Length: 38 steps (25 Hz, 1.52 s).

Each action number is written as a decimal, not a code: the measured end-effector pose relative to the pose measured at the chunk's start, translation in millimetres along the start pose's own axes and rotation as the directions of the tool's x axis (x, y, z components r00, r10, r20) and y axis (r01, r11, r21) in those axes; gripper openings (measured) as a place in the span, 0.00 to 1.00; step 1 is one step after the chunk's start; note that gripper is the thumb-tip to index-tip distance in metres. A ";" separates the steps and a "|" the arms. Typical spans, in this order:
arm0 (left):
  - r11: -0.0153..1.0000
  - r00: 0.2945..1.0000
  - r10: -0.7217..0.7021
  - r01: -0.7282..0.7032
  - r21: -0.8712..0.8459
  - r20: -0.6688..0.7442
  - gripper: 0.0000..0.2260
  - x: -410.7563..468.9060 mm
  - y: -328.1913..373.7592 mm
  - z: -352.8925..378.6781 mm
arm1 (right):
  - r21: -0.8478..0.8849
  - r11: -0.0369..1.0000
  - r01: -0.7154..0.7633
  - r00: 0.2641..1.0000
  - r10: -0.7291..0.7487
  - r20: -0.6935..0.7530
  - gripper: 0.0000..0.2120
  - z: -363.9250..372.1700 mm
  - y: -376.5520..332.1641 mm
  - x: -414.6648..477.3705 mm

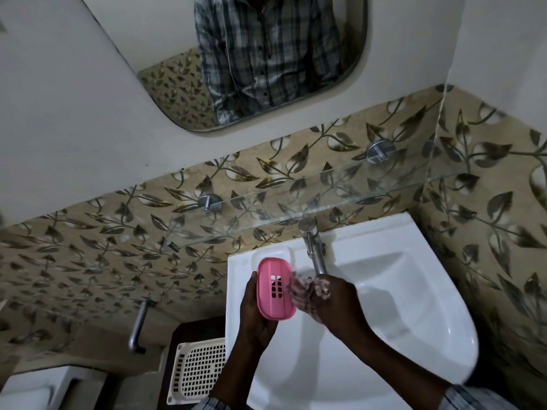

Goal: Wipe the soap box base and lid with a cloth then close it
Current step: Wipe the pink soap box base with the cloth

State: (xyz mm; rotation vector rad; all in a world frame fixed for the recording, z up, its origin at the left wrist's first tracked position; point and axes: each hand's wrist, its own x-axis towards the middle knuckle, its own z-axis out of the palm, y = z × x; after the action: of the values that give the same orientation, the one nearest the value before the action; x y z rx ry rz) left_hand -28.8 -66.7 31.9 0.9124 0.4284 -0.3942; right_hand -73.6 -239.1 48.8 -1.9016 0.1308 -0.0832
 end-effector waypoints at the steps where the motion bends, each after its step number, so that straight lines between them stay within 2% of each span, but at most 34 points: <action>1: 0.999 0.999 0.027 -0.025 -0.033 0.039 0.30 2.0 -1.4 -1.4 | 0.145 0.973 -0.178 0.977 0.192 -0.090 0.07 -2.1 1.7 0.0; 3: 0.996 0.994 0.059 -0.052 -0.075 0.094 0.30 3.4 -3.7 -0.5 | 0.415 0.834 -0.362 0.899 0.430 -0.079 0.02 2.1 8.8 -7.6; 5: 0.996 0.992 0.090 -0.088 -0.022 0.093 0.28 3.4 -9.6 -0.5 | 0.624 0.662 -0.415 0.874 0.481 0.070 0.05 10.3 3.9 -22.9; 6: 0.990 0.989 0.130 -0.133 0.045 0.073 0.24 4.0 -15.0 -0.6 | 0.662 0.624 -0.416 0.875 0.474 0.102 0.07 14.1 1.6 -29.1; 8: 0.915 0.954 0.299 -0.297 0.274 0.038 0.16 5.2 -25.1 0.6 | 0.615 0.682 -0.396 0.880 0.474 0.041 0.09 20.7 2.2 -31.9; 9: 0.814 0.908 0.418 -0.394 0.426 0.042 0.15 4.4 -25.7 1.5 | 0.581 0.717 -0.385 0.874 0.485 -0.020 0.10 21.4 1.1 -30.2; 11: 0.475 0.769 0.631 -0.487 0.733 0.103 0.16 2.9 -19.8 5.0 | 0.490 0.791 -0.367 0.867 0.481 -0.128 0.11 19.5 0.5 -24.7; 12: 0.330 0.734 0.665 -0.454 0.828 0.138 0.17 1.7 -16.9 7.4 | 0.442 0.828 -0.346 0.873 0.456 -0.171 0.12 18.2 2.0 -22.8; 13: 0.272 0.746 0.653 -0.390 0.880 0.129 0.22 -0.7 -13.9 12.0 | 0.398 0.862 -0.314 0.888 0.415 -0.198 0.12 17.8 2.1 -22.7; 14: 0.317 0.803 0.591 -0.314 0.895 0.072 0.29 -2.7 -11.5 17.0 | 0.366 0.891 -0.270 0.906 0.363 -0.216 0.12 17.9 -0.5 -24.7; 15: 0.418 0.875 0.484 -0.209 0.884 -0.022 0.35 -2.9 -12.8 21.6 | 0.362 0.906 -0.219 0.927 0.309 -0.214 0.11 20.9 -4.5 -27.5; 16: 0.525 0.928 0.361 -0.125 0.842 -0.088 0.36 -3.9 -16.1 24.5 | 0.357 0.919 -0.165 0.950 0.245 -0.192 0.10 26.0 -6.9 -30.8; 19: 0.865 0.990 0.058 0.014 0.501 -0.128 0.25 -5.3 -8.6 22.1 | 0.366 0.926 -0.093 0.987 0.135 -0.091 0.13 34.1 -15.3 -38.1; 21: 0.967 0.991 -0.129 0.134 0.215 -0.039 0.22 -7.1 8.8 6.8 | 0.513 0.848 -0.130 0.982 0.182 -0.052 0.15 24.2 -12.4 -32.4; 22: 0.973 0.981 -0.191 0.192 0.127 -0.014 0.23 -10.0 18.1 -0.8 | 0.573 0.804 -0.157 0.978 0.209 -0.024 0.13 14.4 -9.8 -26.2; 23: 0.968 0.971 -0.241 0.240 0.079 -0.001 0.24 -11.6 26.2 -7.9 | 0.557 0.821 -0.123 0.982 0.181 -0.051 0.11 3.2 -7.0 -17.4; 24: 0.956 0.958 -0.286 0.285 0.061 0.004 0.25 -11.5 30.6 -13.6 | 0.404 0.915 -0.001 0.991 0.054 -0.121 0.12 -6.2 -1.4 -8.1; 25: 0.946 0.947 -0.322 0.321 0.057 0.017 0.26 -9.7 32.8 -15.9 | 0.177 0.970 0.167 0.978 -0.141 -0.152 0.16 -12.5 -0.6 -2.1; 26: 0.938 0.939 -0.343 0.341 0.058 0.031 0.25 -8.2 33.8 -15.7 | -0.047 0.926 0.375 0.919 -0.378 -0.111 0.20 -11.4 -0.5 0.6; 27: 0.932 0.933 -0.359 0.355 0.073 0.042 0.25 -7.1 34.3 -14.1 | -0.160 0.812 0.561 0.823 -0.567 0.007 0.23 -4.5 0.3 0.7; 29: 0.915 0.916 -0.396 0.387 0.113 0.070 0.24 -6.0 35.2 -11.2 | -0.183 0.565 0.804 0.592 -0.739 0.320 0.21 5.5 8.5 3.7; 30: 0.906 0.905 -0.415 0.403 0.131 0.092 0.24 -7.7 35.5 -9.4 | -0.176 0.445 0.878 0.476 -0.773 0.420 0.17 6.9 13.3 9.9; 31: 0.900 0.898 -0.426 0.408 0.150 0.114 0.25 -9.5 35.5 -8.2 | -0.201 0.347 0.916 0.401 -0.786 0.470 0.13 7.2 17.4 18.7; 32: 0.899 0.896 -0.426 0.403 0.168 0.128 0.25 -9.3 35.2 -8.7 | -0.225 0.297 0.928 0.370 -0.803 0.467 0.09 5.4 21.0 26.9; 34: 0.907 0.902 -0.407 0.381 0.177 0.144 0.26 -10.7 33.2 -13.0 | -0.267 0.321 0.909 0.408 -0.818 0.405 0.10 7.1 22.4 34.4; 35: 0.909 0.904 -0.404 0.379 0.173 0.142 0.26 -10.1 32.0 -15.6 | -0.275 0.320 0.907 0.414 -0.797 0.438 0.12 13.3 23.4 32.6; 37: 0.906 0.901 -0.408 0.379 0.191 0.145 0.25 -10.6 30.0 -18.6 | -0.233 0.263 0.936 0.348 -0.786 0.511 0.12 19.7 23.6 30.6; 38: 0.907 0.902 -0.405 0.376 0.192 0.147 0.25 -11.2 29.9 -20.2 | -0.218 0.265 0.939 0.342 -0.782 0.522 0.12 16.8 20.4 31.5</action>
State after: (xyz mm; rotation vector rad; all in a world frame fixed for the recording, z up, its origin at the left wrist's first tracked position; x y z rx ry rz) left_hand -27.1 -32.0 46.7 0.9346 0.4137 -0.8877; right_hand -41.4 -234.2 23.9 -2.2365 -1.3353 -0.5632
